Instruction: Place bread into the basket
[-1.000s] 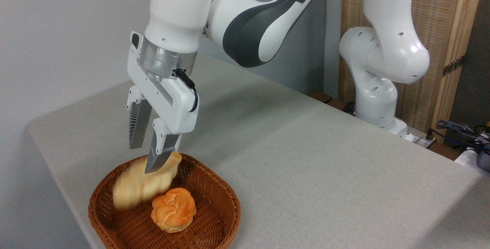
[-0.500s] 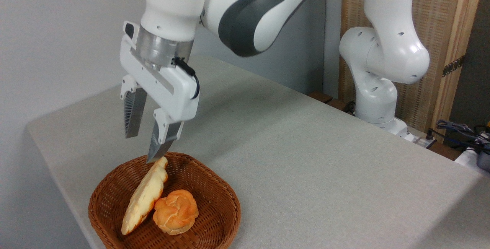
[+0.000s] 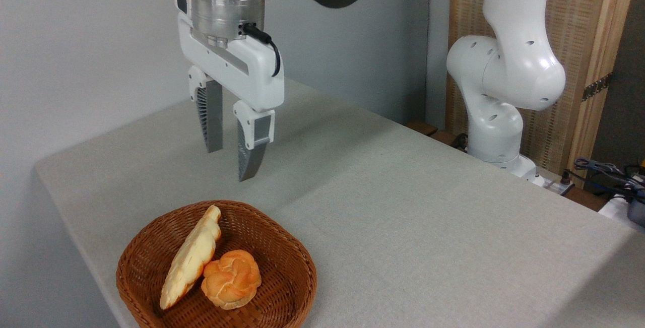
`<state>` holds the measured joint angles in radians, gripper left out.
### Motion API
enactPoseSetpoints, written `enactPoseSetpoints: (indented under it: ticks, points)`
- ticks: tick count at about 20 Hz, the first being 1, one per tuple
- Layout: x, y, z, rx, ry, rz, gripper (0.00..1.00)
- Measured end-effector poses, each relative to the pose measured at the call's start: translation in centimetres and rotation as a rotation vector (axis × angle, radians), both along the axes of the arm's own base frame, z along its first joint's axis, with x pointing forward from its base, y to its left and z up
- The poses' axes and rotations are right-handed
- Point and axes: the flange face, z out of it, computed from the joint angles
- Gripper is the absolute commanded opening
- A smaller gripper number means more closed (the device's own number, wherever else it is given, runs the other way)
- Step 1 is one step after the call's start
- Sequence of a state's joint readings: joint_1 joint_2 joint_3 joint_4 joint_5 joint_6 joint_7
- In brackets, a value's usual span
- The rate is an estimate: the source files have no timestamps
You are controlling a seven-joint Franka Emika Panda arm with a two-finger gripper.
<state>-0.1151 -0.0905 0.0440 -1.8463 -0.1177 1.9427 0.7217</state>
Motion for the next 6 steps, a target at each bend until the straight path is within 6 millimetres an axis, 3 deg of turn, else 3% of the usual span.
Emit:
enactPoseSetpoints:
  ticks: [6]
  points:
    - [-0.45, 0.65, -0.66, 0.08, 0.052, -0.016, 1.0]
